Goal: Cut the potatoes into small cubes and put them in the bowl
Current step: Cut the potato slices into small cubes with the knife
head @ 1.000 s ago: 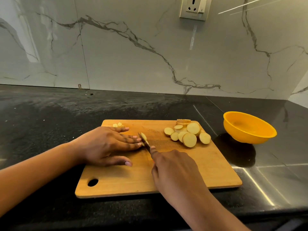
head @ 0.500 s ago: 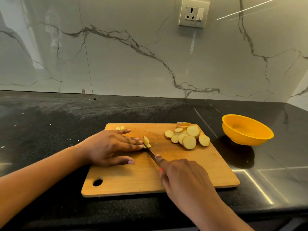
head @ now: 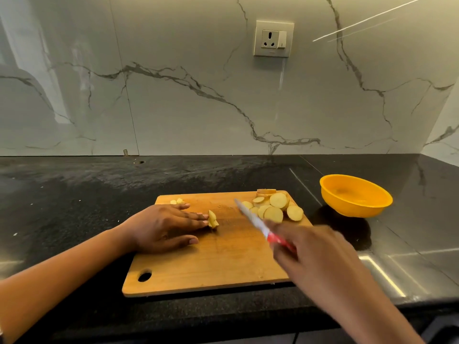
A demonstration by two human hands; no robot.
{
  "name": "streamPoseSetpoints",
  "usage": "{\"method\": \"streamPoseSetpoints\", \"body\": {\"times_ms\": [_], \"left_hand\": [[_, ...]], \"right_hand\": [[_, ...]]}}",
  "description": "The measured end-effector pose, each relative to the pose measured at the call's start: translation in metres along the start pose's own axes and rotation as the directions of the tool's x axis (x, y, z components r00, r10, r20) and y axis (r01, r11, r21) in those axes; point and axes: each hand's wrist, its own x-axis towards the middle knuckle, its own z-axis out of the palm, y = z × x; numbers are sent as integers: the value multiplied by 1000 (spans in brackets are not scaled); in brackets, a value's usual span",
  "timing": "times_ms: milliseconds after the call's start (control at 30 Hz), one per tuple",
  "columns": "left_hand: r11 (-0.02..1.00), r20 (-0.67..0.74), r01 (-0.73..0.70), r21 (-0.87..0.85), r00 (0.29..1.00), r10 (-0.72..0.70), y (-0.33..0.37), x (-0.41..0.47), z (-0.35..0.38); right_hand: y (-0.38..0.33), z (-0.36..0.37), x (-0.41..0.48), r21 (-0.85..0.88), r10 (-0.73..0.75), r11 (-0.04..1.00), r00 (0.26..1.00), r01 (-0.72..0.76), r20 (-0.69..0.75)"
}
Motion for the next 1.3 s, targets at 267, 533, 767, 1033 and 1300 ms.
{"method": "streamPoseSetpoints", "body": {"times_ms": [267, 533, 767, 1033, 1300], "left_hand": [[994, -8, 86, -67, 996, -87, -2, 9, 1], [998, 258, 54, 20, 965, -57, -9, 37, 1], [998, 292, 53, -36, 956, -41, -10, 29, 2], [947, 332, 269, -176, 922, -201, -23, 37, -18], [911, 460, 343, -230, 863, -209, -21, 59, -15]], "right_hand": [[27, 68, 89, 122, 47, 992, 957, -12, -286], [45, 78, 84, 106, 100, 992, 941, -69, -323], [44, 78, 82, 145, 107, 987, 945, -65, -310], [47, 80, 82, 179, 117, 982, 938, -60, -326], [48, 80, 82, 187, 134, 980, 933, -73, -334]]}}
